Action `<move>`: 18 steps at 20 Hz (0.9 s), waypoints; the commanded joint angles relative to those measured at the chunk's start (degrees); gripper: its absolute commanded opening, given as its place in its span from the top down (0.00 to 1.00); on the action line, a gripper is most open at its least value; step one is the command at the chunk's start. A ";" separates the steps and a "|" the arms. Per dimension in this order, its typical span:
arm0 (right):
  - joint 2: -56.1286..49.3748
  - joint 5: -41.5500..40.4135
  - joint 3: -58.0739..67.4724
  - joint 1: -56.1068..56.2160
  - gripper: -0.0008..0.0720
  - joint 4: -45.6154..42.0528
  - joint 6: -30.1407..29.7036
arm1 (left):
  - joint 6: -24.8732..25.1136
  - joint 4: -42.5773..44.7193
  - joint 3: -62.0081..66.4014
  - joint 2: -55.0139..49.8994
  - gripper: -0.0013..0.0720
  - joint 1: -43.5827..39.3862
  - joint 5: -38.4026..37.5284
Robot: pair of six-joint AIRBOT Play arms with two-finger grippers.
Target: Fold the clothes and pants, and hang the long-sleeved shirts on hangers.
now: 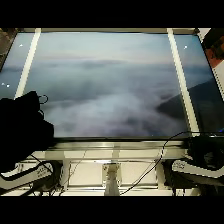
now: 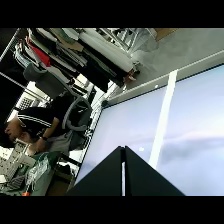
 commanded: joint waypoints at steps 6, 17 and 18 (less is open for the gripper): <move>0.00 0.00 0.07 0.04 0.96 0.02 0.00 | 0.13 3.54 -9.53 -1.70 0.97 2.58 -0.24; 0.00 0.00 0.07 0.04 0.96 0.02 0.00 | 0.11 8.87 -19.08 -13.35 0.21 12.57 1.51; 0.00 0.00 0.07 0.04 0.96 0.00 0.00 | 0.13 8.90 -19.12 -14.45 0.19 12.57 -0.17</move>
